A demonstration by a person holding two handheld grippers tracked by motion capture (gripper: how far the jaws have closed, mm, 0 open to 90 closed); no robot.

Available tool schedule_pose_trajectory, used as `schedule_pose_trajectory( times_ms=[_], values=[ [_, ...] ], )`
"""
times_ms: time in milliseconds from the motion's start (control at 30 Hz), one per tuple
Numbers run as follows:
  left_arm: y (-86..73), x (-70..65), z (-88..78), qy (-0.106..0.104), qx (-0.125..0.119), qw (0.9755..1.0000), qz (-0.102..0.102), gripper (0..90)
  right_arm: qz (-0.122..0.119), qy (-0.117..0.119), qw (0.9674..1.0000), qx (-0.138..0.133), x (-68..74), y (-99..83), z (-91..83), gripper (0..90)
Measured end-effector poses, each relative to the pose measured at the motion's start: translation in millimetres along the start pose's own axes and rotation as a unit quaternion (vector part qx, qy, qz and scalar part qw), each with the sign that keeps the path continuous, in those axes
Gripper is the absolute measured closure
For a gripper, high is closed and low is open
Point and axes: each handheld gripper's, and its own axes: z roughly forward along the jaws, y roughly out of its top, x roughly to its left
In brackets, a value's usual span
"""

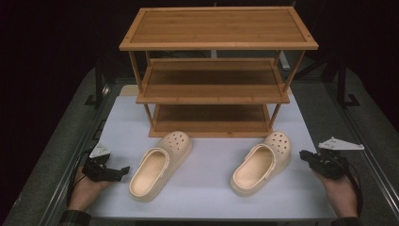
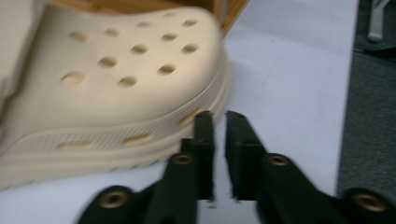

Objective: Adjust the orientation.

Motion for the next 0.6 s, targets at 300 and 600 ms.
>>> schedule_pose_trajectory(
  times_ms=[300,600],
  values=[
    [-0.1,-0.1,0.0,0.0,-0.001,1.0,0.0,0.0,0.02,0.035,0.9992,-0.005,-28.8,28.6,25.6,89.9],
    [-0.1,0.1,0.0,0.0,0.0,1.0,0.0,0.0,0.011,0.043,0.999,-0.006,-33.0,45.0,58.2,89.9]
  ],
)
